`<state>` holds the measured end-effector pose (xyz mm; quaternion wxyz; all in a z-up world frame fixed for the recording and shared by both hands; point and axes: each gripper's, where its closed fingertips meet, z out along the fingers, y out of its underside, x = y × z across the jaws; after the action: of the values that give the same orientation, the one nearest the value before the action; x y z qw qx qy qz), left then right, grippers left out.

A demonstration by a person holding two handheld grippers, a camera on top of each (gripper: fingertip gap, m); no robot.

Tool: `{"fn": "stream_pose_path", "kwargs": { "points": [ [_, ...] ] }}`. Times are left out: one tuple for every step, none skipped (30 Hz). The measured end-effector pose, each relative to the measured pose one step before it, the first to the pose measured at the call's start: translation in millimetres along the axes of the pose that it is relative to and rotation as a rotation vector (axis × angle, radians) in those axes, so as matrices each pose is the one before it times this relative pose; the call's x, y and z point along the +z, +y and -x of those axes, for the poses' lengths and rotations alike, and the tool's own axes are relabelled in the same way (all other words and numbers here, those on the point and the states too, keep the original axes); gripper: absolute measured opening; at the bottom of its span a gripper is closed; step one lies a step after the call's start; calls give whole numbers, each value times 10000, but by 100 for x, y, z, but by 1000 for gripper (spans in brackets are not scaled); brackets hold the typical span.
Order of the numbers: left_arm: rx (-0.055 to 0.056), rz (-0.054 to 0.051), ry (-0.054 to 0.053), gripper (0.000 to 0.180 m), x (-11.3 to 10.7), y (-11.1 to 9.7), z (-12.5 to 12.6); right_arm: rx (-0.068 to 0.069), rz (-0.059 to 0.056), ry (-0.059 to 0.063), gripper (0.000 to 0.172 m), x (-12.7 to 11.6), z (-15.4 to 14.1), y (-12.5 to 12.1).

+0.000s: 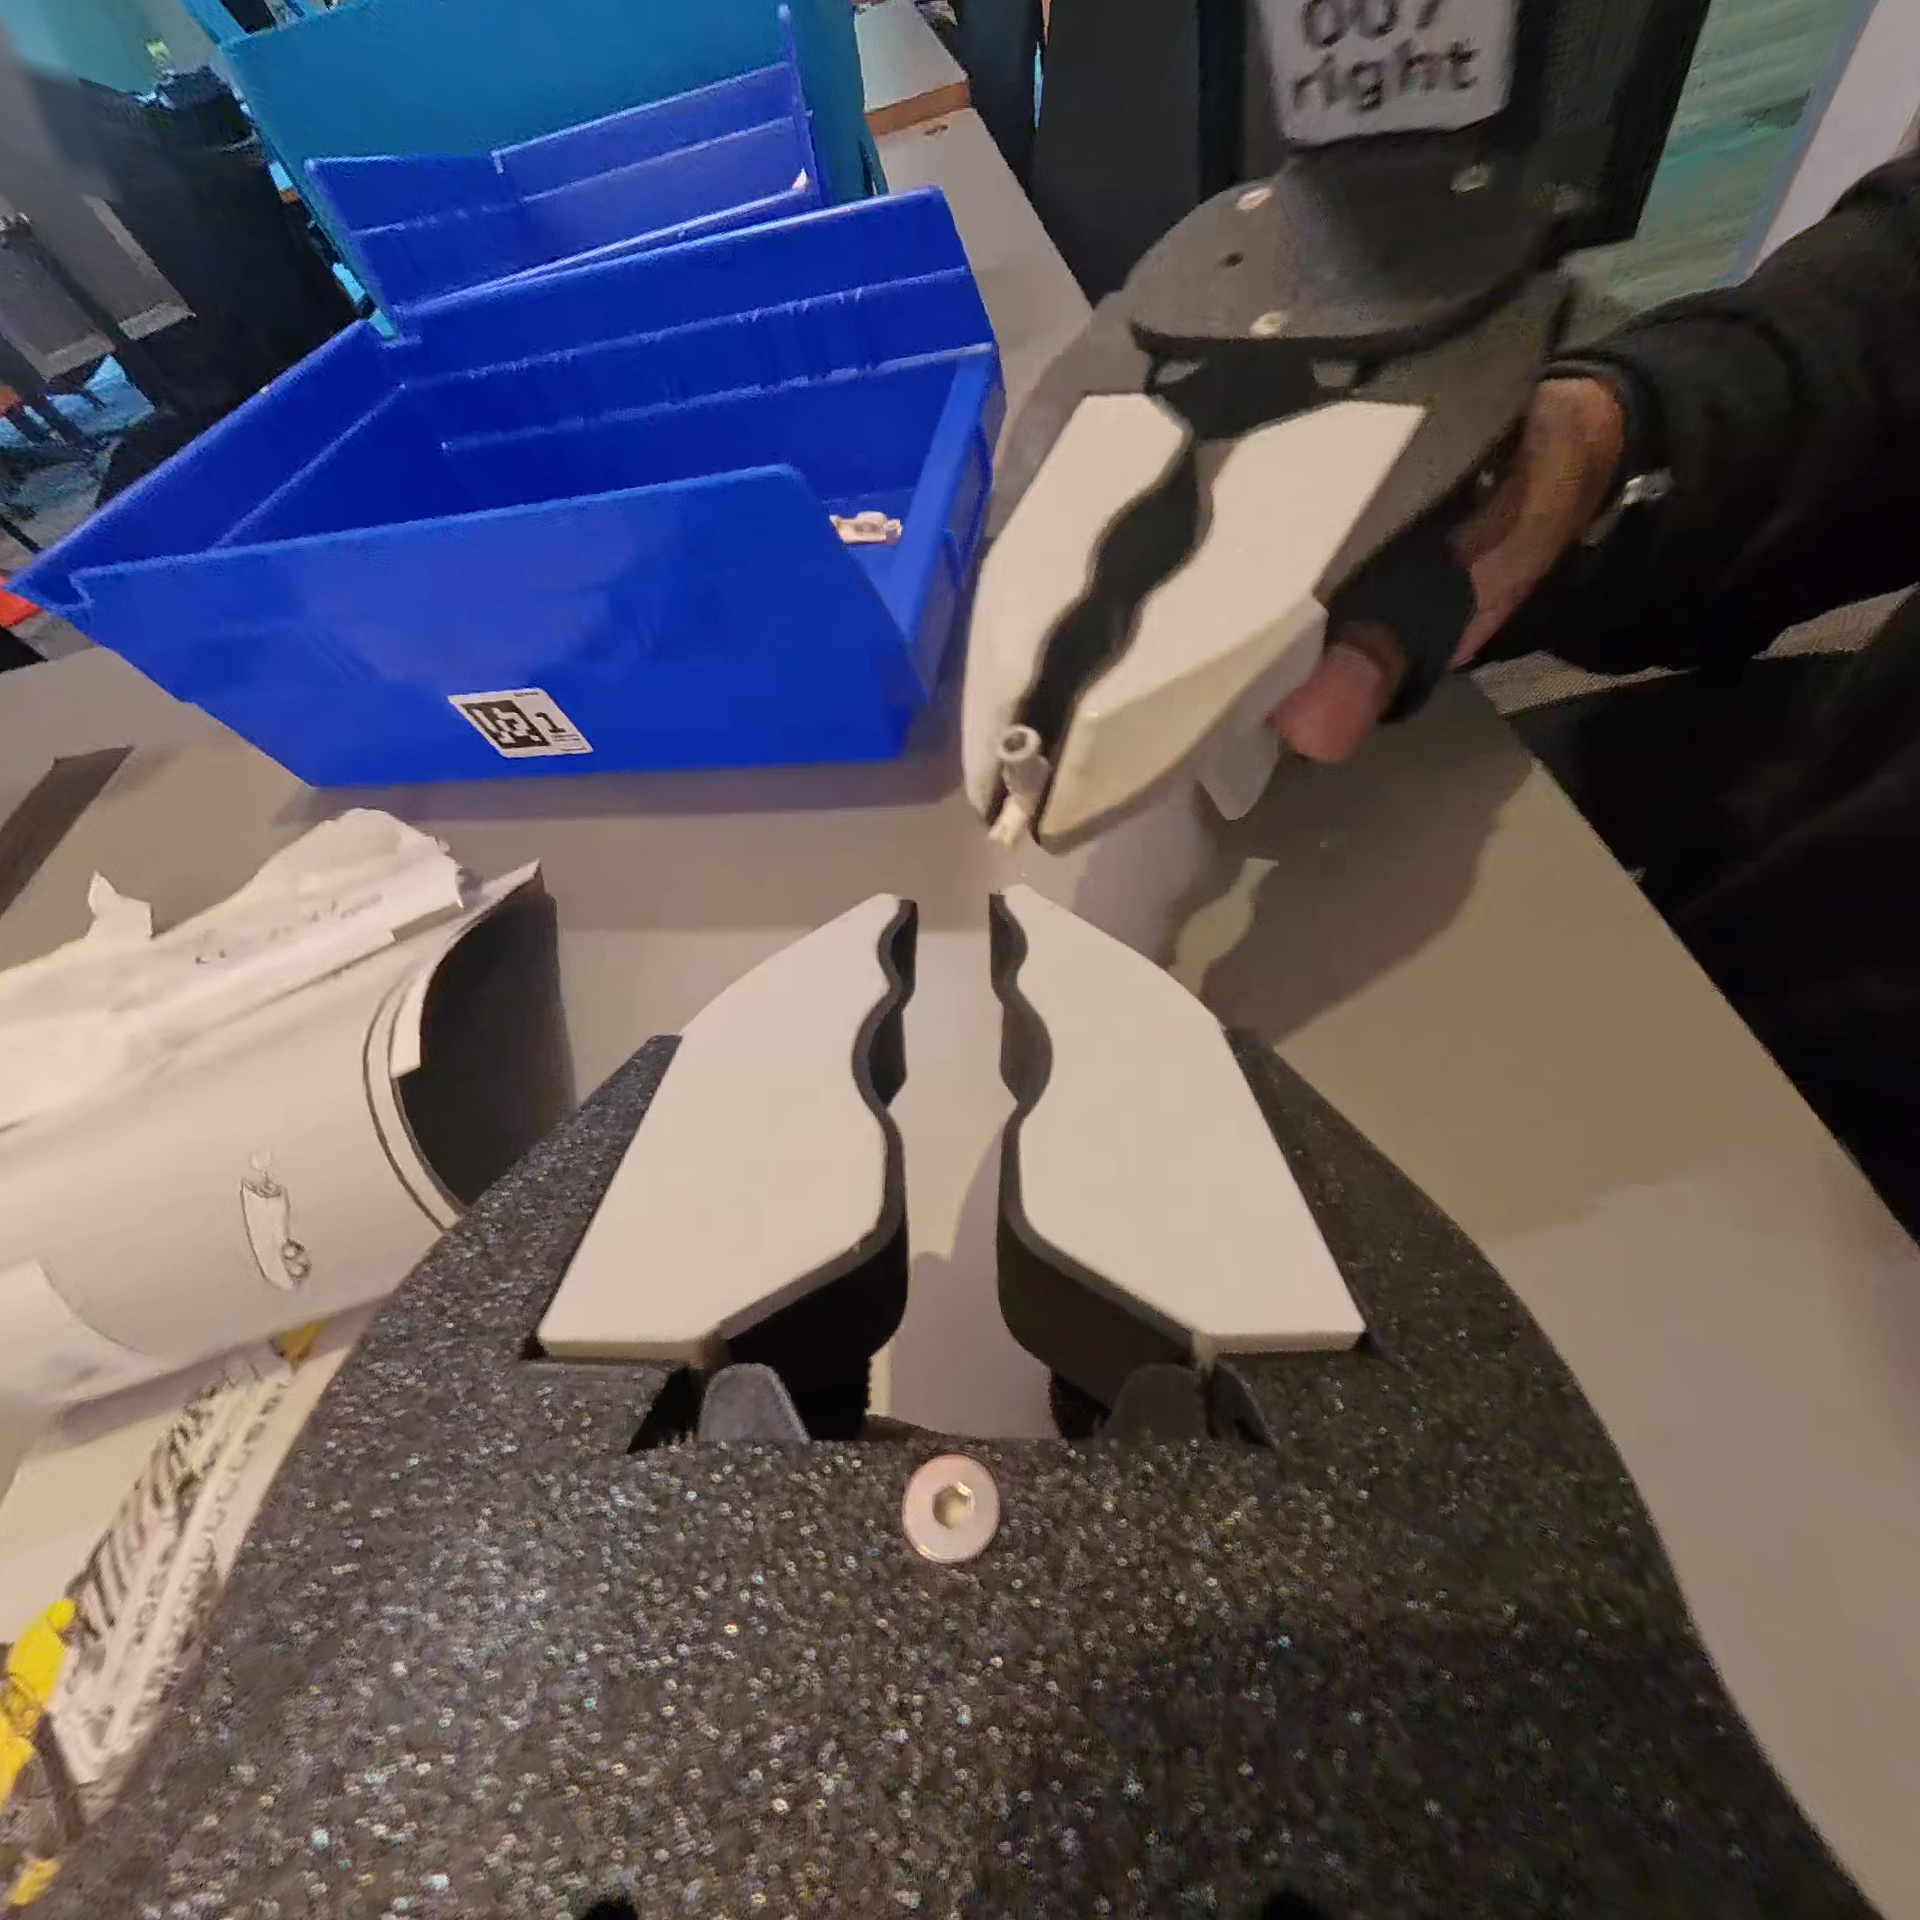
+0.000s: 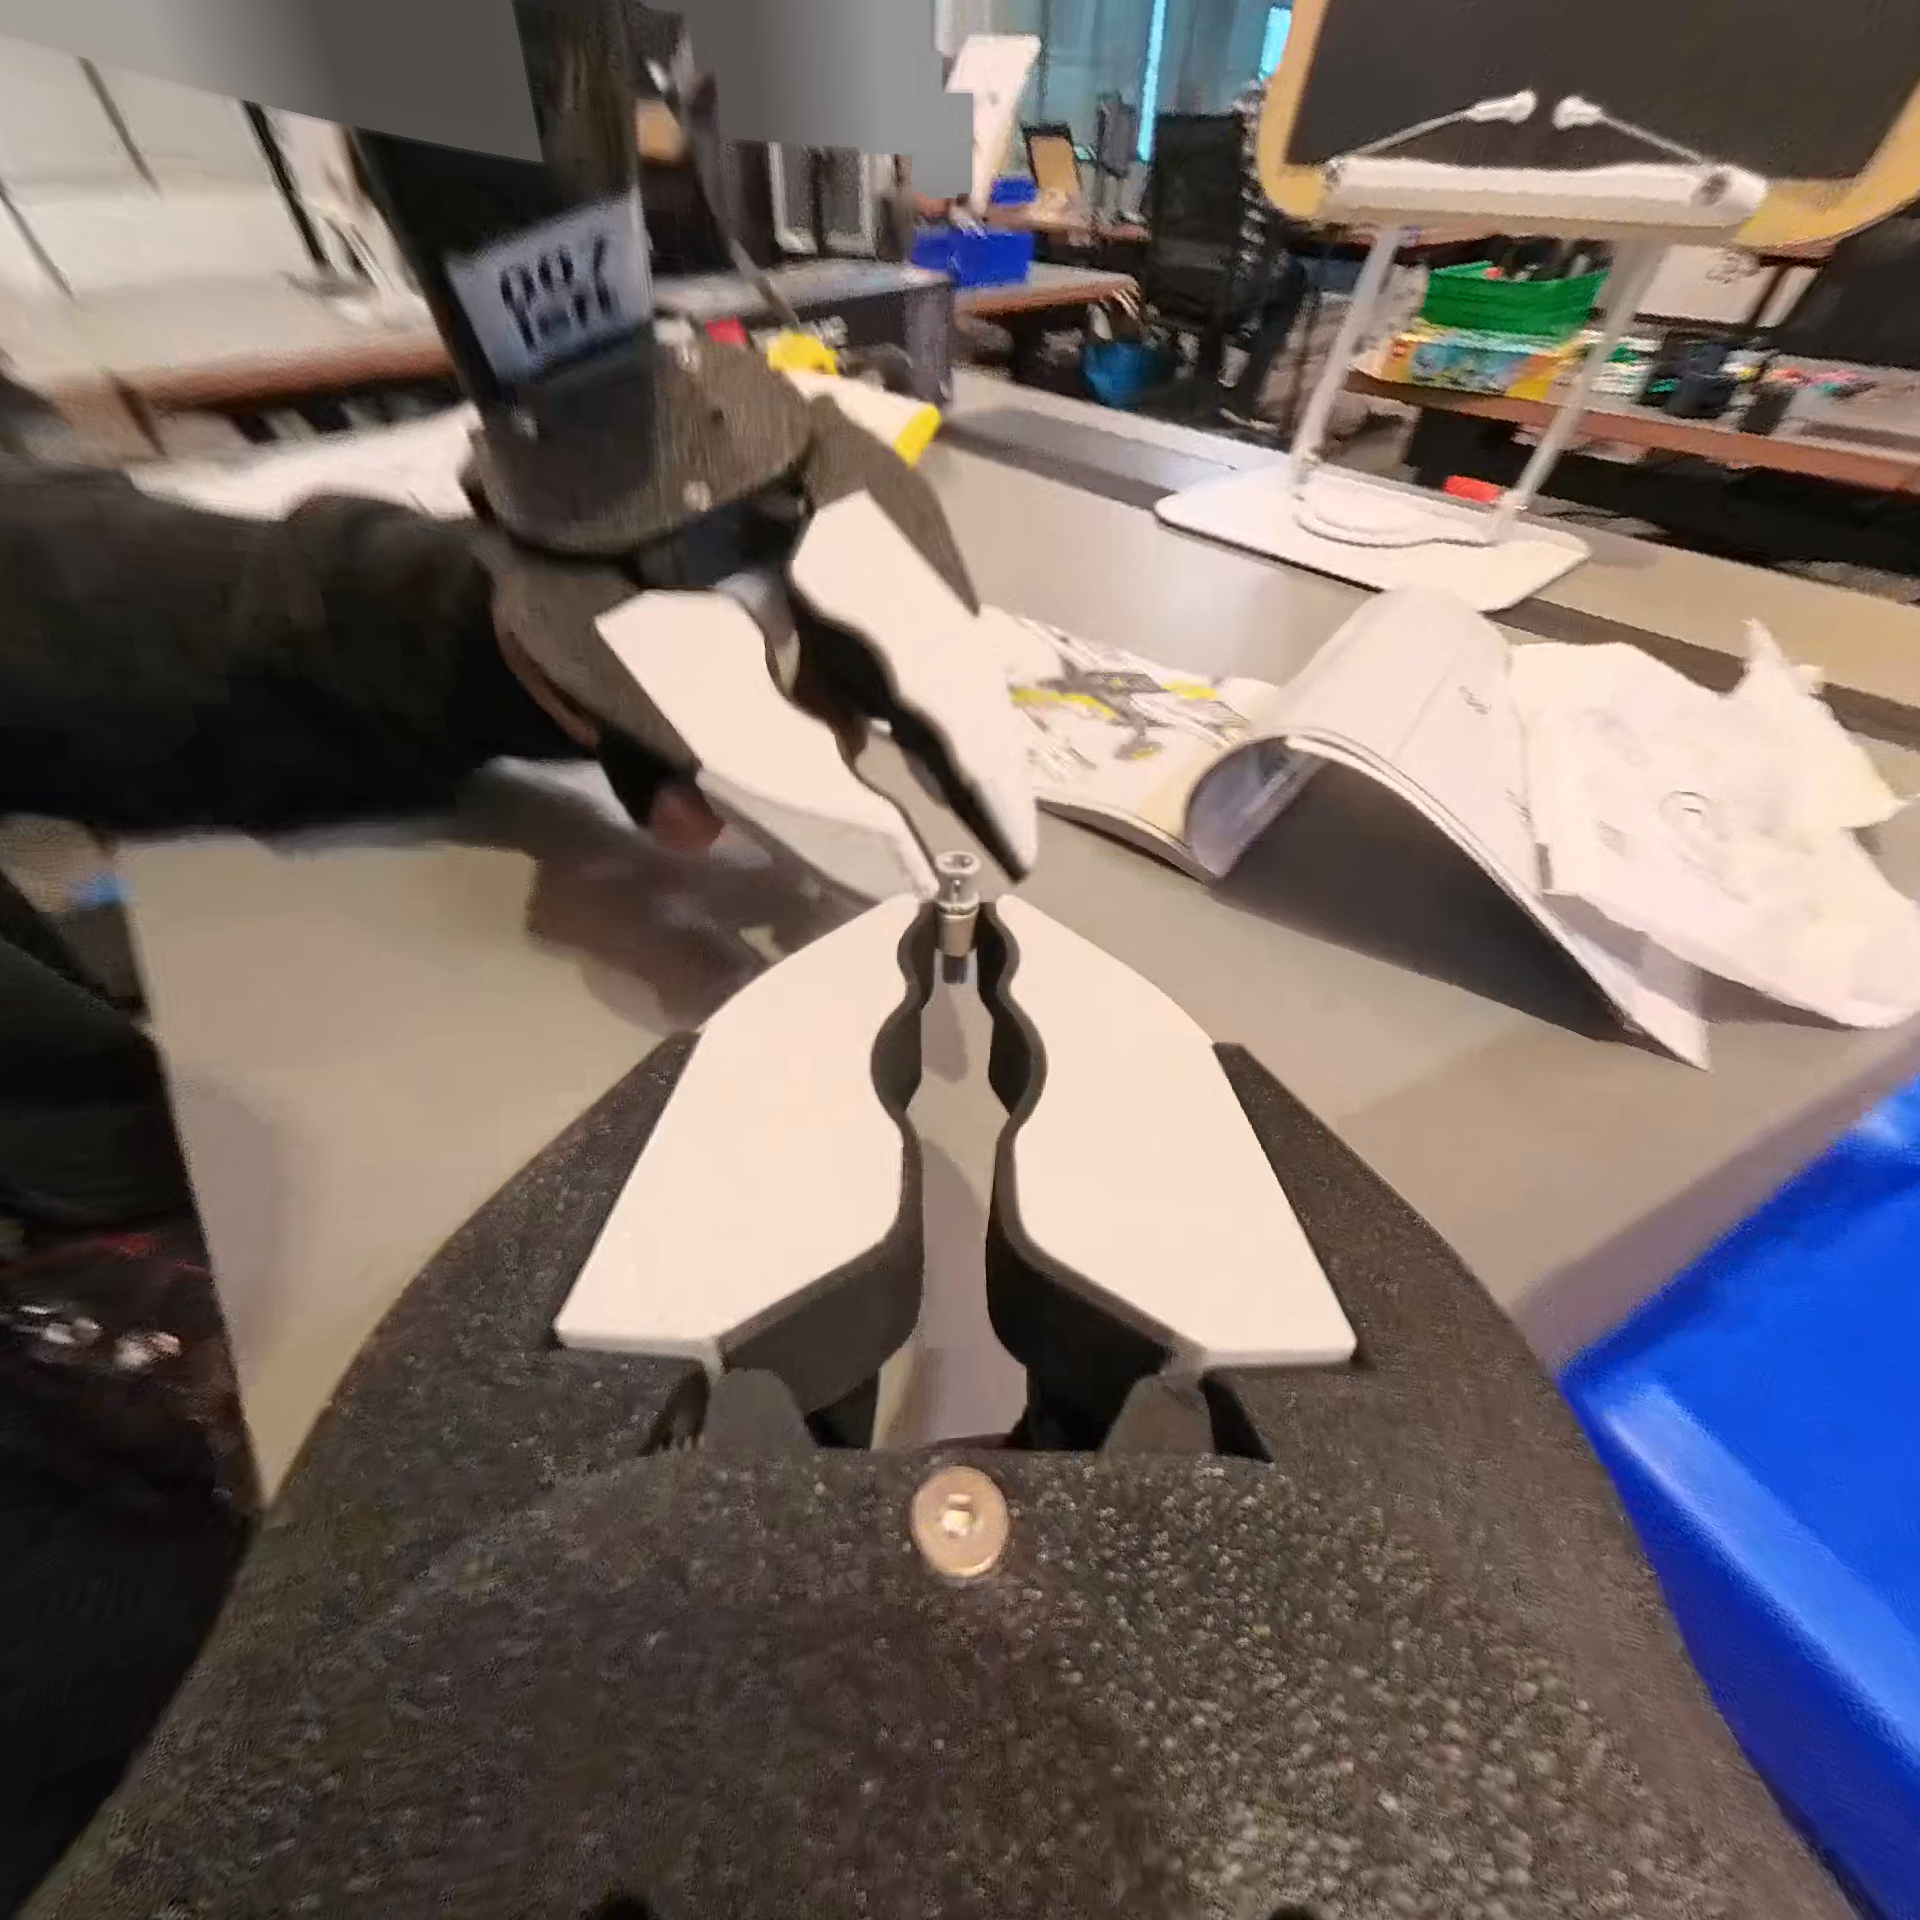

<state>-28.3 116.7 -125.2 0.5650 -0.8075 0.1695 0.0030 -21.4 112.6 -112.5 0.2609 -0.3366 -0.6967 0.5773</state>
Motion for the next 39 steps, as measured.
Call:
{"fn": "stream_pose_path", "kwargs": {
  "points": [
    [-175, -197, 120, 12, -375, -68, -331, 501, -272, -340, 7, 241, 198, -446],
    [-145, -181, 114, 12, -339, -127, -296, 474, -244, -293, 7, 225, 134, -405],
    [-83, -141, 41, 13, -307, -103, -164, 428, -214, -264, 7, 201, 111, -353],
    [-65, -123, -39, 13, -294, -109, -14, 363, -166, -236, 7, 197, 88, -261],
    [-71, -118, -87, 13, -307, -117, 99, 244, -53, -204, 7, 212, 100, -95],
    [-93, -113, -94, 13, -316, -134, 173, 75, 76, -119, 7, 240, 55, 85],
    [-143, -107, -68, 13, -336, -158, 182, -98, 139, 6, 7, 240, -32, 160],
    [-216, -98, -28, 12, -325, -180, 162, -189, 150, 63, 7, 238, -42, 146],
    [-252, -91, -12, 12, -311, -180, 171, -230, 150, 46, 7, 249, 29, 112],
    [-266, -85, -35, 11, -272, -151, 225, -274, 129, 24, 7, 249, 99, 70],
    [-315, -68, -29, 9, -217, -126, 235, -300, 105, 20, 7, 236, 129, 27],
    [-353, -48, 69, 7, -159, -71, 133, -293, 87, 29, 7, 224, 116, 23],
    [-372, -29, 157, 7, -86, -27, 10, -229, 50, 22, 7, 194, 97, -15],
    [-346, 4, 253, 7, -45, 52, -132, -117, -13, -27, 7, 157, 112, -59],
    [-296, 14, 225, 7, -32, 123, -111, -7, -48, -84, 7, 119, 145, -75],
    [-263, -45, 139, 7, -51, 75, -7, 73, -57, -115, 7, 121, 131, -44],
    [-258, -90, 155, 7, -83, 11, -38, 138, -78, -133, 7, 93, 100, -34],
    [-263, -105, 178, 7, -106, -2, -76, 186, -105, -158, 7, 65, 109, -52],
    [-246, -95, 182, 7, -114, 4, -88, 202, -111, -179, 7, 40, 112, -65],
    [-204, -75, 144, 8, -118, 5, -38, 195, -93, -165, 7, 36, 87, -48],
    [-144, -75, 111, 8, -135, -10, -26, 170, -82, -133, 7, 10, 30, -88],
    [-118, -91, 111, 8, -128, -46, -44, 156, -106, -115, 7, -7, 5, -149],
    [-97, -62, 157, 8, -94, -24, -147, 172, -159, -122, 7, -27, 17, -252],
    [-49, -53, 141, 8, -63, 2, -163, 198, -162, -156, 7, -9, 55, -251],
    [-19, -59, 95, 8, -22, 1, -121, 213, -113, -160, 7, 24, 52, -152],
    [-33, -63, 70, 8, 9, -12, -88, 192, -66, -130, 7, 59, 31, -70],
    [-41, -67, 57, 8, 24, -33, -66, 133, -27, -90, 7, 84, -4, -7],
    [-31, -117, 56, 6, -6, -111, -66, 67, -13, -54, 7, 74, -8, 6],
    [-31, -110, 51, 5, -52, -113, -48, 34, -23, -56, 7, 44, 20, -45],
    [-47, -51, 56, 5, -60, -30, -36, 27, 21, -88, 7, 56, 61, 14],
    [-55, -42, 47, 5, -55, 7, -17, 28, 58, -55, 7, 69, 28, 74],
    [-57, -36, 5, 5, -58, 60, 28, 28, 55, -29, 7, 71, -11, 88],
    [-65, -19, 4, 5, -47, 99, 29, 16, 49, -17, 7, 64, -15, 66],
    [-66, -18, 15, 6, -57, 84, 29, -9, 47, -19, 7, 52, 14, 57],
    [-42, -23, 45, 6, -84, 45, -17, -32, 43, -29, 7, 70, 44, 52],
    [-24, -28, 23, 8, -74, 7, -7, -39, 31, -30, 7, 59, 58, 21],
    [-15, -25, 17, 8, -60, 6, -10, -31, 17, -12, 7, 74, 29, 9],
    [-24, -46, 15, 8, -55, -30, -21, -12, -1, 3, 7, 59, -8, -13],
    [-32, -49, 36, 8, -48, -19, -34, 18, -4, -28, 7, 51, 10, -20]
  ]
}}
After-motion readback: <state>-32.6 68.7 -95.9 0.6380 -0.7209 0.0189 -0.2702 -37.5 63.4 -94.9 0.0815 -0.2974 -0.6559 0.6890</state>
